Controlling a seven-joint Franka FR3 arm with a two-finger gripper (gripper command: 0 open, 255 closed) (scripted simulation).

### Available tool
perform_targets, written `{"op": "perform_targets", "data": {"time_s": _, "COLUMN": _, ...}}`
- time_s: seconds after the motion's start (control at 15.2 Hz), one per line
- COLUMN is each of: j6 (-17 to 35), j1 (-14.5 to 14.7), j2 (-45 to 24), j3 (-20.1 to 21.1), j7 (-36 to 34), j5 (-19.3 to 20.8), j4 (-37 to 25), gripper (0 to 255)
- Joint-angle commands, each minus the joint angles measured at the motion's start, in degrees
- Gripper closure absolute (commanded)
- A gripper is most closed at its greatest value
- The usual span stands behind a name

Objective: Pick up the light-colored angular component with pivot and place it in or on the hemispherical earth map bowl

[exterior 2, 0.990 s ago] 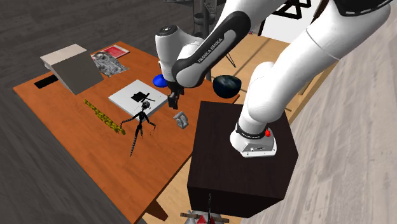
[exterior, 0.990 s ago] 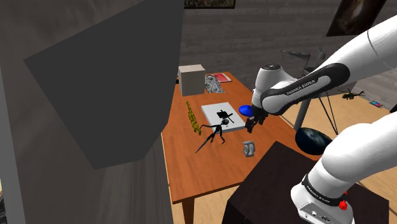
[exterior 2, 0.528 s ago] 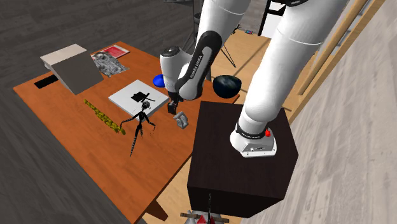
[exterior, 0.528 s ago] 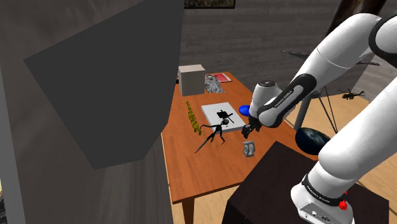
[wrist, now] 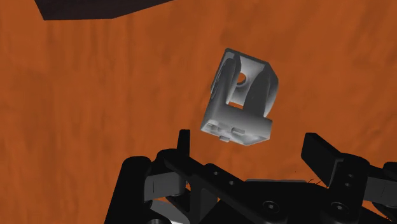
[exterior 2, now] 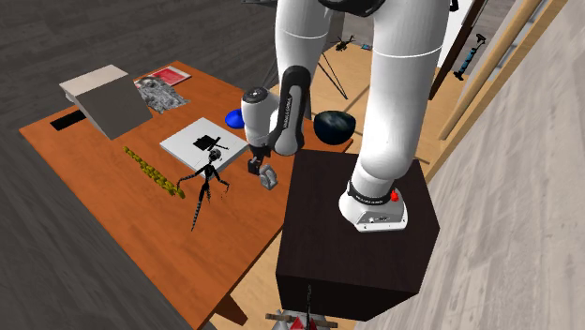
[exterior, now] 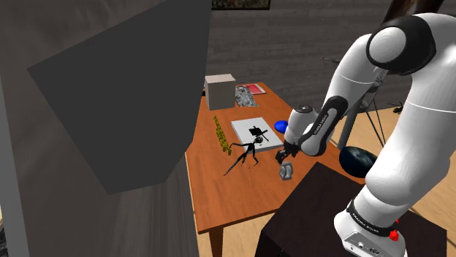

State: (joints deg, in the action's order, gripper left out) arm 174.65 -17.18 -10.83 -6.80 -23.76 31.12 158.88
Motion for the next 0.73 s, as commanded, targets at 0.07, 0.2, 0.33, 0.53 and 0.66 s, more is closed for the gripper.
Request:
{"op": "perform_targets", "data": {"time_s": 0.07, "j6": 3.06, "j1": 2.42, "j2": -4.07, "j3": -3.50, "j7": -2.78, "j5": 3.42, "j4": -1.29, "gripper": 0}}
{"op": "perform_targets", "data": {"time_s": 0.2, "j6": 3.60, "j1": 3.01, "j2": -4.81, "j3": -4.15, "j7": -3.07, "j5": 3.67, "j4": -1.54, "gripper": 0}}
{"op": "perform_targets", "data": {"time_s": 0.33, "j6": 3.60, "j1": 3.02, "j2": -4.81, "j3": -4.16, "j7": -3.06, "j5": 3.65, "j4": -1.54, "gripper": 0}}
{"op": "perform_targets", "data": {"time_s": 0.53, "j6": 3.60, "j1": 3.02, "j2": -4.81, "j3": -4.16, "j7": -3.06, "j5": 3.65, "j4": -1.54, "gripper": 0}}
{"op": "perform_targets", "data": {"time_s": 0.66, "j6": 3.59, "j1": 3.01, "j2": -4.79, "j3": -4.14, "j7": -3.05, "j5": 3.64, "j4": -1.53, "gripper": 0}}
